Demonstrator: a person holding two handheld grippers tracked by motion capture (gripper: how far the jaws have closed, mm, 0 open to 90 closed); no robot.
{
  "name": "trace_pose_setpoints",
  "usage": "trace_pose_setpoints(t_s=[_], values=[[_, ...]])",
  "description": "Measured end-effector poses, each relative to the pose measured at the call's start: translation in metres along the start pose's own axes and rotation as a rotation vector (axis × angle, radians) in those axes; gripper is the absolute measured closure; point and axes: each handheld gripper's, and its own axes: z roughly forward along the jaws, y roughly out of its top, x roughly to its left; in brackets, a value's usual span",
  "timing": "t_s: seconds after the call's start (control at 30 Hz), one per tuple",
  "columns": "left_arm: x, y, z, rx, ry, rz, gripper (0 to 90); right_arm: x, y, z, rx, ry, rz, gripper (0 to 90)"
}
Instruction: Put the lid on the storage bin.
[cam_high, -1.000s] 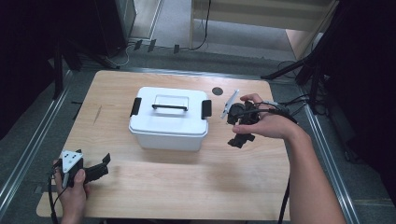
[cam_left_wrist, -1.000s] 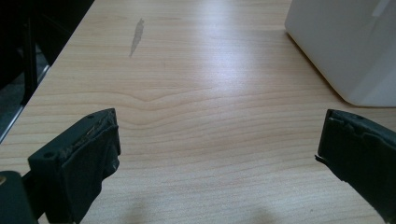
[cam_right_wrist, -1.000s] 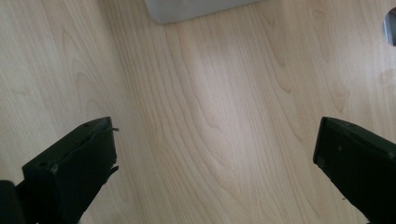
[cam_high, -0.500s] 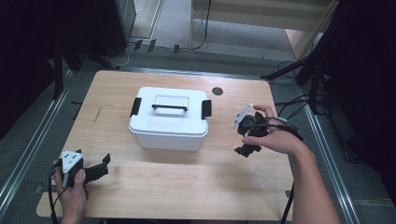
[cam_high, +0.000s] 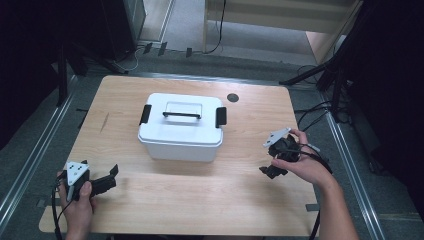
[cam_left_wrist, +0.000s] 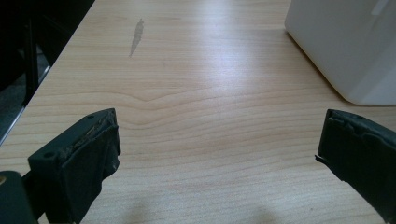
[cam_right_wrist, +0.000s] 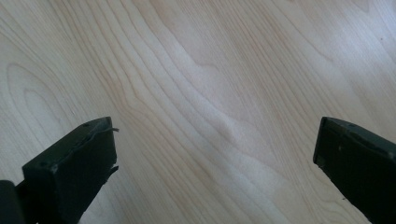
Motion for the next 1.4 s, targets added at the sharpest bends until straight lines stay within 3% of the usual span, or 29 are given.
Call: trace_pose_setpoints(t_s=[0.57,0.77,0.87,0.9,0.93,1.17,1.4], values=[[-0.001,0.000,0.000,-0.005,0.004,0.001,0.0,0.012,-0.052,0.012,-0.133,-0.026,0.135,0.0],[-0.001,0.000,0.000,-0.006,0.005,0.001,0.0,0.017,-0.068,0.010,-0.219,-0.061,0.189,0.0],[-0.001,0.000,0.000,-0.006,0.005,0.003,0.0,0.022,-0.080,0.011,-0.291,-0.105,0.249,0.0],[-0.001,0.000,0.000,-0.006,0.005,0.003,0.0,0.022,-0.080,0.011,-0.291,-0.105,0.249,0.0],[-0.001,0.000,0.000,-0.007,0.004,0.003,0.0,0.025,-0.088,0.013,-0.326,-0.110,0.290,0.0],[-0.001,0.000,0.000,-0.006,0.004,0.003,0.0,0.033,-0.111,0.017,-0.397,-0.116,0.378,0.0],[-0.001,-0.001,-0.001,-0.007,0.006,0.007,0.0,0.042,-0.127,0.014,-0.481,-0.163,0.462,0.0]])
